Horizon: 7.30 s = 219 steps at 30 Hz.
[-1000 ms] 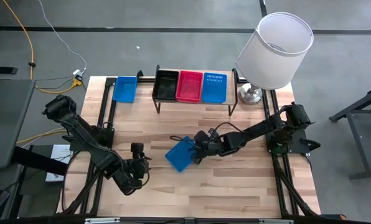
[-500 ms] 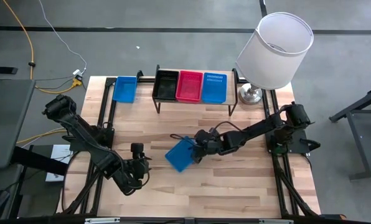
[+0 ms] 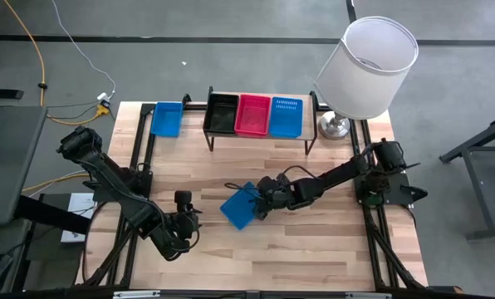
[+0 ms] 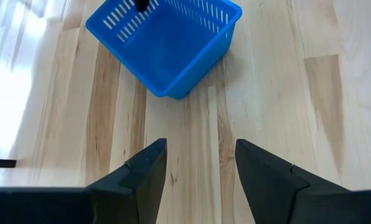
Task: Stack baskets on shelf by color
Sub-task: Stack the bottom blue bin on top of the blue bin on the shelf
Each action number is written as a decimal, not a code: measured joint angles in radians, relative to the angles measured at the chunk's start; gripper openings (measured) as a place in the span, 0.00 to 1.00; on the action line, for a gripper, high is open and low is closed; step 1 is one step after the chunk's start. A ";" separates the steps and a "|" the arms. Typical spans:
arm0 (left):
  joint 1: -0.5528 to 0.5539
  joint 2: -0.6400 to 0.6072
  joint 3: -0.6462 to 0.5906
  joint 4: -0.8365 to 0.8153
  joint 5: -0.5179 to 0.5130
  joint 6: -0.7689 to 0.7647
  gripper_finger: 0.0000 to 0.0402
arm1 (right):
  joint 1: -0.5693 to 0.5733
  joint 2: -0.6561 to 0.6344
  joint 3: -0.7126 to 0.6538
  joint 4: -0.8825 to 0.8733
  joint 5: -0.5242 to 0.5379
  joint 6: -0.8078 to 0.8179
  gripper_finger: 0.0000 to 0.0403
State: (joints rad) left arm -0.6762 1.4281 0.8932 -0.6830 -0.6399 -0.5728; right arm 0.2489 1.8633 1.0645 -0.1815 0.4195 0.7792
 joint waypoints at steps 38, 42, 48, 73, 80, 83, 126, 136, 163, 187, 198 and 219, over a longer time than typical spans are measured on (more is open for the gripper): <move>0.003 0.000 0.000 0.000 -0.005 0.045 0.45 | -0.003 -0.494 0.347 -0.340 0.386 -1.180 0.00; 0.002 0.000 0.000 0.000 -0.008 0.045 0.45 | -0.092 -0.468 0.507 -0.470 0.394 -1.314 0.00; 0.002 0.000 0.000 0.002 -0.008 0.043 0.45 | -0.248 -0.443 0.605 -0.629 0.321 -1.355 0.00; 0.002 0.000 0.000 0.010 -0.045 0.075 0.45 | -0.498 -0.440 0.605 -0.744 -0.006 -1.434 0.00; 0.002 0.000 0.000 0.017 -0.044 0.071 0.45 | -0.533 -0.439 0.584 -0.746 -0.047 -1.431 0.00; 0.002 0.000 0.000 0.027 -0.043 0.070 0.45 | -0.554 -0.438 0.560 -0.746 -0.051 -1.434 0.00; 0.002 0.000 0.001 0.030 -0.044 0.071 0.45 | -0.583 -0.436 0.523 -0.667 0.064 -1.273 0.38; 0.002 0.000 0.001 0.030 -0.044 0.071 0.45 | -0.582 -0.454 0.523 -0.665 0.044 -1.097 0.37; 0.001 0.000 0.001 0.041 -0.044 0.072 0.45 | -0.513 -0.225 0.524 -0.615 0.510 -0.424 0.00; 0.001 0.000 0.001 0.045 -0.044 0.075 0.45 | -0.558 -0.135 0.524 -0.618 0.567 -0.403 0.00; 0.001 0.000 0.001 0.045 -0.044 0.076 0.45 | -0.275 -0.280 0.524 -0.847 0.243 -0.648 0.00; 0.001 0.000 0.001 0.059 0.008 0.007 0.45 | -0.215 -0.130 0.524 -1.057 0.218 -0.579 0.00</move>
State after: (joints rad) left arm -0.6750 1.4281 0.8940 -0.6243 -0.6324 -0.5655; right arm 0.0334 1.7336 1.5883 -1.2384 0.6374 0.2003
